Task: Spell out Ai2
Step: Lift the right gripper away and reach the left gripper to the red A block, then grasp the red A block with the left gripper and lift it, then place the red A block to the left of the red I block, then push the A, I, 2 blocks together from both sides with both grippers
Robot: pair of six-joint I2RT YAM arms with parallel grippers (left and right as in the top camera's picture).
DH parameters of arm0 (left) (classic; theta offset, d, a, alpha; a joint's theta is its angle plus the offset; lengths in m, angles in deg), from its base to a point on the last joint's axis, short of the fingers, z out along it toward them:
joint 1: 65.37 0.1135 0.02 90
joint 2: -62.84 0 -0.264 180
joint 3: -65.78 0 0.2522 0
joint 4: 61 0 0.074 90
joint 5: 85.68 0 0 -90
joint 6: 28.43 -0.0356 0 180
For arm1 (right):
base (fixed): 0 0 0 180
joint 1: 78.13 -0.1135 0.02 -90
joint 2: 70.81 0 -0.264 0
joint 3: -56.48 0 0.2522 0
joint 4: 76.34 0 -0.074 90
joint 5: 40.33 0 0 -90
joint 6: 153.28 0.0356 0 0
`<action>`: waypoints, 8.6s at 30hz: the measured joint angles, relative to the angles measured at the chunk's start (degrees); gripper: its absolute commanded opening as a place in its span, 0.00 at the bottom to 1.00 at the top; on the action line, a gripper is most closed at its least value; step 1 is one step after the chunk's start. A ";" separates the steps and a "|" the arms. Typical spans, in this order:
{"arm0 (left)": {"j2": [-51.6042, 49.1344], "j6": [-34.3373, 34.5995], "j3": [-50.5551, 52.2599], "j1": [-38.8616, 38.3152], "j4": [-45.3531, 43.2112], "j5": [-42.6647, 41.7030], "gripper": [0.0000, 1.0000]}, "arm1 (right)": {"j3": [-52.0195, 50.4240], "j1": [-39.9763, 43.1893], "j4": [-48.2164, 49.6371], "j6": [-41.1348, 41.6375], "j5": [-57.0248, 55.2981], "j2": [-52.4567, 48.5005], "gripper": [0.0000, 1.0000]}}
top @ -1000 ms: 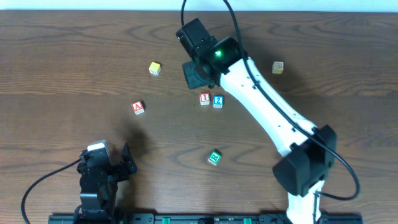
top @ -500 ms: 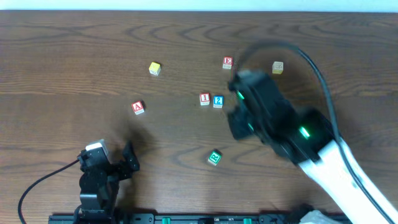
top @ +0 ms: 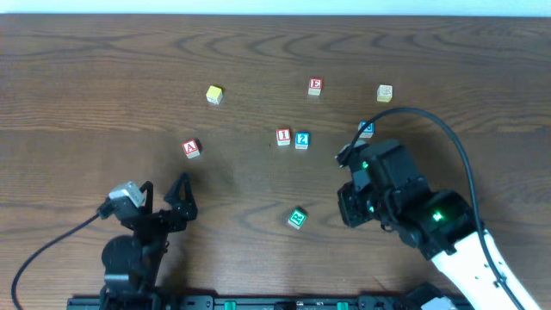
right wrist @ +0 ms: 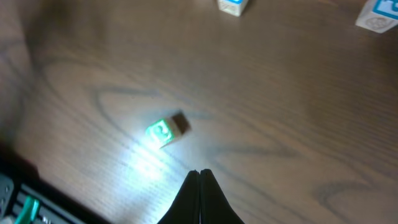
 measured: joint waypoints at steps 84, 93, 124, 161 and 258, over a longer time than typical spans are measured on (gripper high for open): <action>-95.45 -5.01 -48.13 -4.52 12.17 6.36 0.31 | -0.42 9.68 11.17 2.75 3.78 -10.78 0.27; -95.45 -5.01 -48.22 -4.52 12.24 6.51 0.14 | -0.42 9.68 11.17 2.75 3.78 -10.78 0.27; -107.80 -14.51 -72.61 -22.88 21.46 7.56 0.05 | -0.42 9.68 13.81 3.15 3.72 -10.78 0.27; -111.84 -14.01 -73.57 -24.90 23.37 1.73 0.27 | -0.42 9.68 16.74 4.42 3.69 -14.14 0.29; -114.53 -3.45 -69.57 -8.00 14.25 -32.11 0.06 | -0.48 18.14 53.40 22.67 31.04 -49.11 0.01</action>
